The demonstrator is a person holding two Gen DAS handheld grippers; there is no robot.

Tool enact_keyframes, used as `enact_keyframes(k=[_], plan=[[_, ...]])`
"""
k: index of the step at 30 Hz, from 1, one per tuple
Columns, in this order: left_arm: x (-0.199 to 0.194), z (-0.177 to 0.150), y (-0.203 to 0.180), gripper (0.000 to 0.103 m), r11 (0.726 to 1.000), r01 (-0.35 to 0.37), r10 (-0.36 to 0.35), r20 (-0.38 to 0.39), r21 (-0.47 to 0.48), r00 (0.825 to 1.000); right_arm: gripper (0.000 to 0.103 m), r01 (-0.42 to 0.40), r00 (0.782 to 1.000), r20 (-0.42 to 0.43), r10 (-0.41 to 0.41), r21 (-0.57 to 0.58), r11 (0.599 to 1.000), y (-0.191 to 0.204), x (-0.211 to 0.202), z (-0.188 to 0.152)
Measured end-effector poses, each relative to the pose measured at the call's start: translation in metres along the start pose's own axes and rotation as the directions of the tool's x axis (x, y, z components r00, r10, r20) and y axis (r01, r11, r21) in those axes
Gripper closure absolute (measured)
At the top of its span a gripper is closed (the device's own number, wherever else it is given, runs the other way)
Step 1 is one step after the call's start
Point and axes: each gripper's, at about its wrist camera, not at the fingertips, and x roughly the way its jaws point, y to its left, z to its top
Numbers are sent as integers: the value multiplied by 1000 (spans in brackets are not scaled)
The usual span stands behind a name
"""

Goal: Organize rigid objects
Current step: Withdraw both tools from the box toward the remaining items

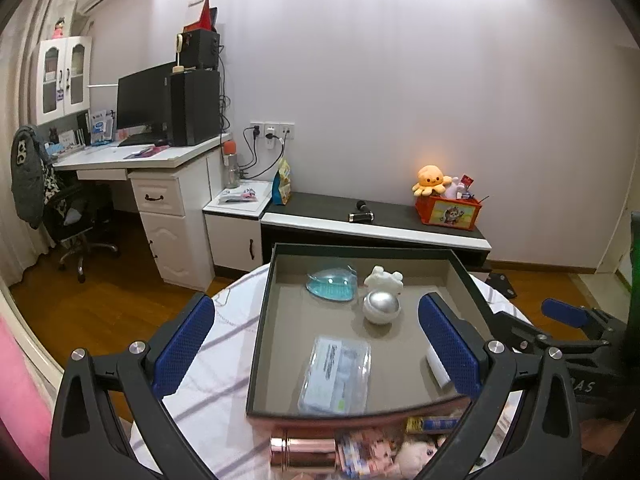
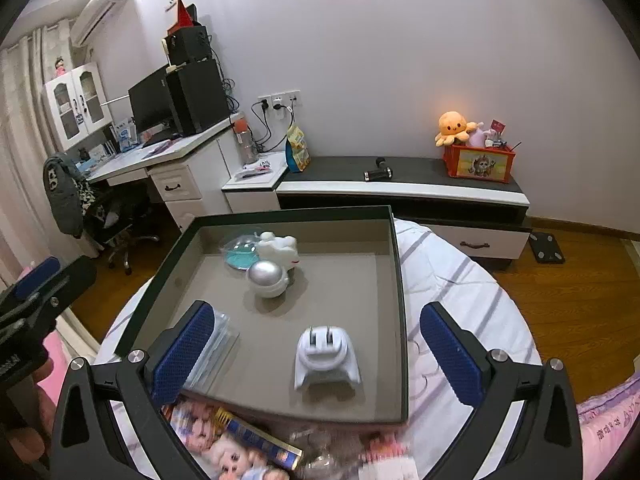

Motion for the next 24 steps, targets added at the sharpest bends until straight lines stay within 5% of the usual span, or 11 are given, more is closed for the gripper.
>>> enact_keyframes(k=[24], plan=[[-94,-66,-1,0,1000,-15,15,23,-12,1000,0,13,994,108,-10,-25,1000,16,-112,-64]])
